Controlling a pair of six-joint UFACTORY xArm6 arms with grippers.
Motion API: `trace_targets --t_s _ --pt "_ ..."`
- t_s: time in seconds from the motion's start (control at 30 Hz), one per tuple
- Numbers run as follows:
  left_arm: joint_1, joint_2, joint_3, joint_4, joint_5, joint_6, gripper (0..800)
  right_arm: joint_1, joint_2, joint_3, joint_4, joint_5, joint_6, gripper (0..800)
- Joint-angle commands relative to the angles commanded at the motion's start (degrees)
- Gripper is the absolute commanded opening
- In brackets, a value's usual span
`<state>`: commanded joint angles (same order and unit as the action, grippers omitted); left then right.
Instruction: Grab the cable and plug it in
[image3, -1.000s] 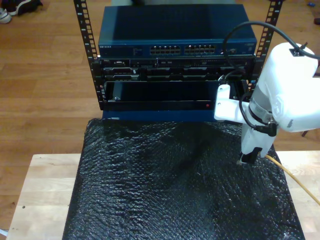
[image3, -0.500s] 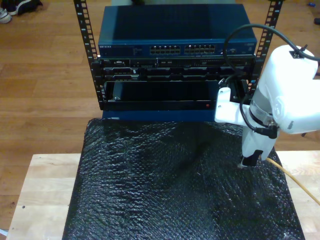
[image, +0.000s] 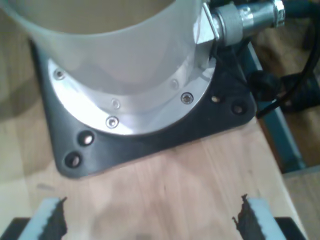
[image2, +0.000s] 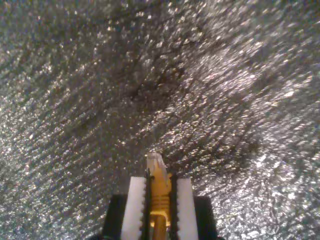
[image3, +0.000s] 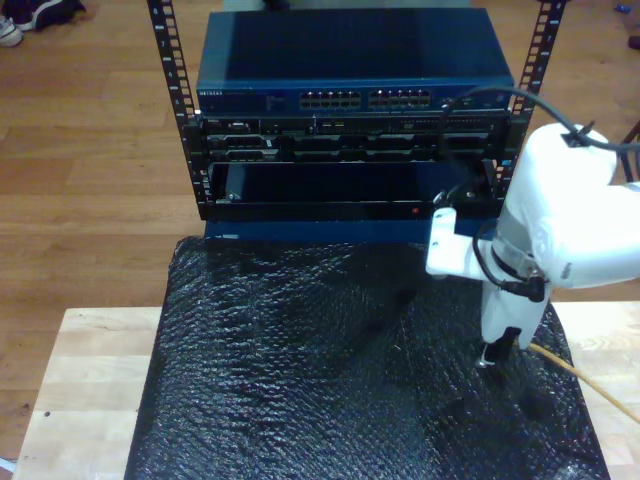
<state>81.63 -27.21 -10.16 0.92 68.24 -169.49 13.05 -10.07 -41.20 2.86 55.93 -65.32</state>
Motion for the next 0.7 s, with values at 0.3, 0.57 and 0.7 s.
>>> trace_targets --t_s 0.3,0.57,0.7 --pt "2.5 0.1 4.0 -2.7 -9.3 -0.1 800 -0.4 -0.1 0.2 0.0 -0.1 -0.4 0" --pt "2.6 0.4 4.0 -3.7 -9.3 0.0 800 0.3 -0.2 -1.2 -0.1 -7.6 -0.3 0" --pt "2.6 0.3 4.0 -3.7 -9.3 0.0 800 0.7 -0.1 -1.5 -0.4 -12.9 -0.6 0"
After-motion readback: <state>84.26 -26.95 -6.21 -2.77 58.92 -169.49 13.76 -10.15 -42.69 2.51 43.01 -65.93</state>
